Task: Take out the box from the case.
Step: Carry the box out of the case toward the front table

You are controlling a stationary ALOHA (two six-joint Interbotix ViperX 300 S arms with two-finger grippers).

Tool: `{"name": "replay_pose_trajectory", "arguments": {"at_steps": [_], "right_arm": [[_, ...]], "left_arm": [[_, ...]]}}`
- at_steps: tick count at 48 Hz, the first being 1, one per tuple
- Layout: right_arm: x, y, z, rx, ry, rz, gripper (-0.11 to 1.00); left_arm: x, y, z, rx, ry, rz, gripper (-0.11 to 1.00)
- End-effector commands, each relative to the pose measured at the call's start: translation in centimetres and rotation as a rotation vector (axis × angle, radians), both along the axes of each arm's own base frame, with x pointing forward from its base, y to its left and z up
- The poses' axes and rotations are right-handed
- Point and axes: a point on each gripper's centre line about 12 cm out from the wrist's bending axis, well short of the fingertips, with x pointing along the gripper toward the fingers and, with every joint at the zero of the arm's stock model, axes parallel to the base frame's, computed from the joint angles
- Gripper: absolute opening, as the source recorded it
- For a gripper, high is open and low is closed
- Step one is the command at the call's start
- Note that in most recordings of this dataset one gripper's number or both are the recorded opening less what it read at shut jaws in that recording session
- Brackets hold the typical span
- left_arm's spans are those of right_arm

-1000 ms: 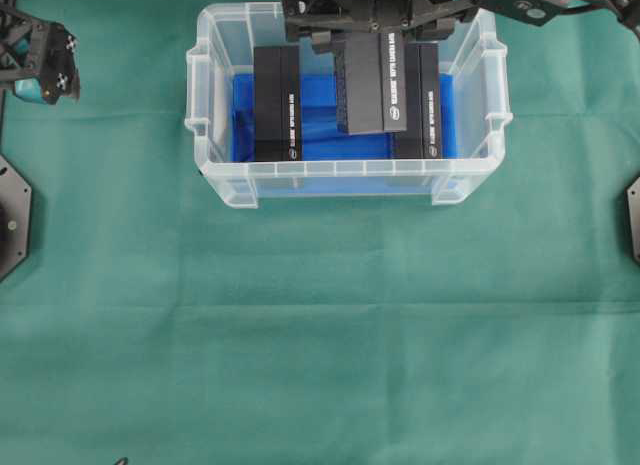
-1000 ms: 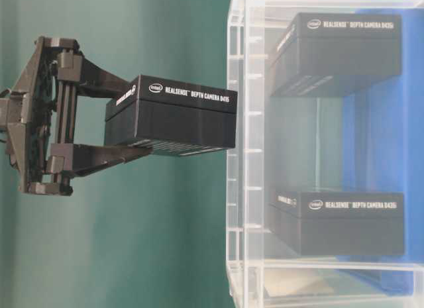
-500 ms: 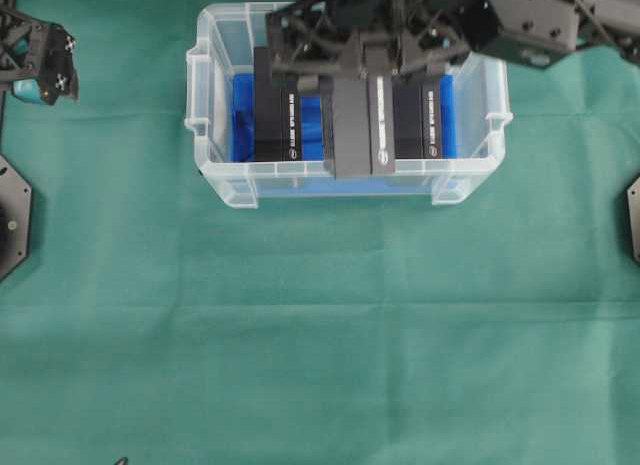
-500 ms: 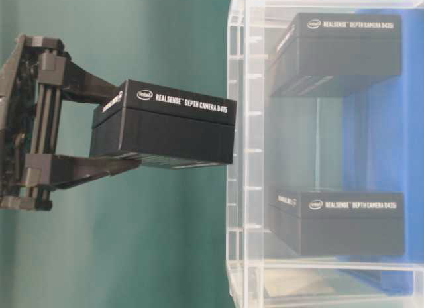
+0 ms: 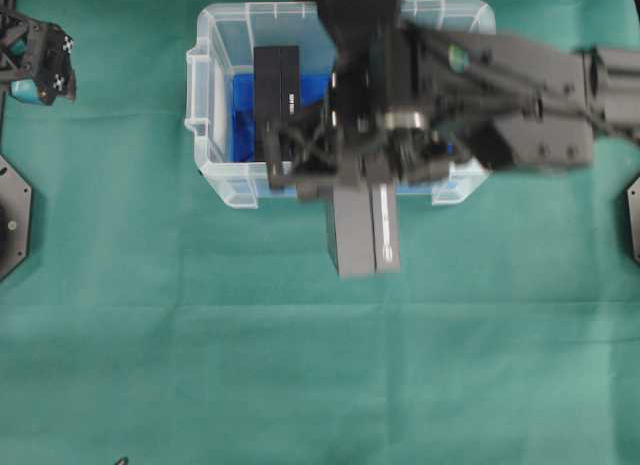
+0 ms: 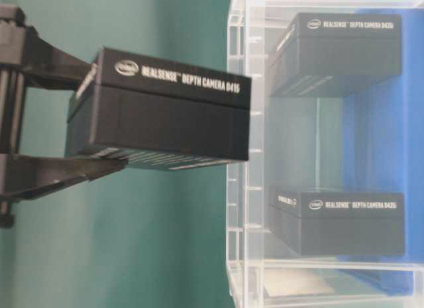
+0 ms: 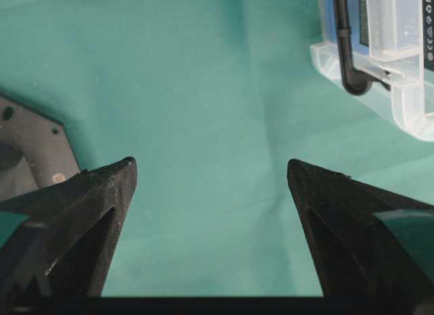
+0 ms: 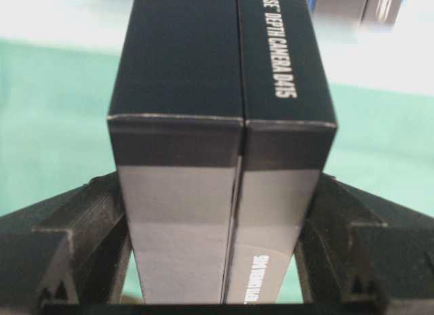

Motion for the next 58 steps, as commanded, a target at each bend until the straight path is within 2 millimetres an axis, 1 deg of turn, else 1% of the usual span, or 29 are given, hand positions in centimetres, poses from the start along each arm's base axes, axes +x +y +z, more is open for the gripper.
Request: {"name": "replay_pose_trajectory", "arguments": {"at_steps": [1,7,14,23,34,41,49,58], "right_arm": [[-1.1,1.5,2.9,0.003,-0.076,0.009,0.66],[-1.3,4.1,2.7,0.014,-0.076,0.005,0.66],[-1.6,6.4,2.6,0.028,-0.078,-0.006,0.66],[-1.8,8.4,2.5,0.041,-0.081,-0.019,0.66],[-1.9,8.5,2.5,0.041,-0.078,-0.019,0.66],[-1.7,8.6,2.1,0.039,-0.07,-0.019,0.66],[-1.2,8.7,0.7,0.03,-0.036,-0.02,0.66],[-1.0,8.8,-1.4,0.022,-0.005,-0.022,0.66]], "left_arm": [[-0.1,0.1,0.5,0.008,-0.018,0.003,0.92],[-0.1,0.1,0.5,0.008,-0.018,0.003,0.92],[-0.1,0.1,0.5,0.007,-0.017,0.003,0.92],[-0.2,0.0,0.4,0.002,-0.006,0.005,0.92],[-0.2,0.0,0.4,0.001,-0.005,0.007,0.92],[-0.2,0.0,0.4,0.001,-0.005,0.007,0.92],[-0.2,0.0,0.4,0.002,-0.004,0.009,0.92],[-0.2,0.0,0.4,0.001,-0.005,0.007,0.92]]}}
